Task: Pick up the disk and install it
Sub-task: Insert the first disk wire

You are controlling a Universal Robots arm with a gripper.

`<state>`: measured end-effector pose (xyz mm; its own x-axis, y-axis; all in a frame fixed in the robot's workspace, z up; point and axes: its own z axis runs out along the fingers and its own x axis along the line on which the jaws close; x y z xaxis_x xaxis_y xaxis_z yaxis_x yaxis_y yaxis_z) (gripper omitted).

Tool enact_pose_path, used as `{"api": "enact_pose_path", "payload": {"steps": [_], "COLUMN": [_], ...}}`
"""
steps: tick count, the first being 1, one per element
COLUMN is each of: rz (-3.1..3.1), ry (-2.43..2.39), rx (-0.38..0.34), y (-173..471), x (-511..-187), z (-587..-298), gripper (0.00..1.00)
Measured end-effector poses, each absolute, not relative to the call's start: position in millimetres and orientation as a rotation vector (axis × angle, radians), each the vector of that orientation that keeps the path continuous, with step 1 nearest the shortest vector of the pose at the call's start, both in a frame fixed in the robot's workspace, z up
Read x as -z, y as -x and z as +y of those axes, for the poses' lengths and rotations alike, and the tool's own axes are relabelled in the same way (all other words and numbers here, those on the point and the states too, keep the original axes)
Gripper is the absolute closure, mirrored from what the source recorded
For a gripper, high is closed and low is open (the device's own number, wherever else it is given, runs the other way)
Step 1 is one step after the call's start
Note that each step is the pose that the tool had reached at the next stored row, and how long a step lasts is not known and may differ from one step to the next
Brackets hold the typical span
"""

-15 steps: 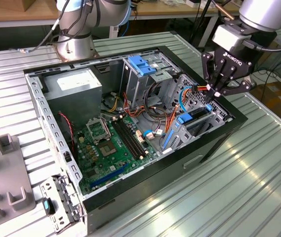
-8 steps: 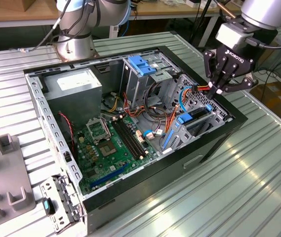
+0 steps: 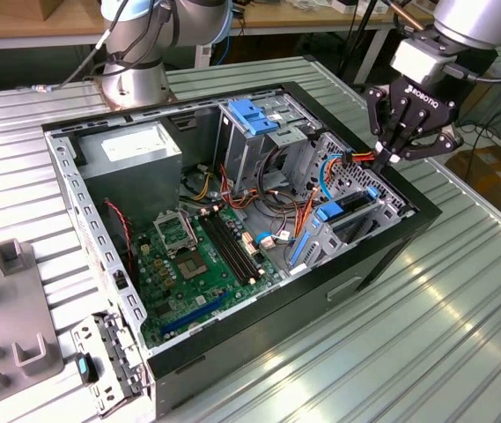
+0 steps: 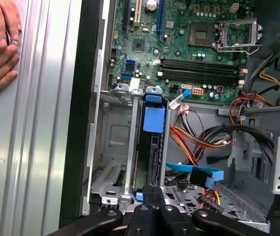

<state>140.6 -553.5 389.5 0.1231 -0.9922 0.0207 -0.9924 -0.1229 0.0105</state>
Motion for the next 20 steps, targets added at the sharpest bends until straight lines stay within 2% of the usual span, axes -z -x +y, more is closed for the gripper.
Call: {"api": "enact_pose_path", "payload": {"steps": [20], "rz": [-1.491], "ry": [-2.744], "rx": [-0.02], "y": [-141.6], "x": [-386.4], "z": [-552.9], "gripper": [0.89]}}
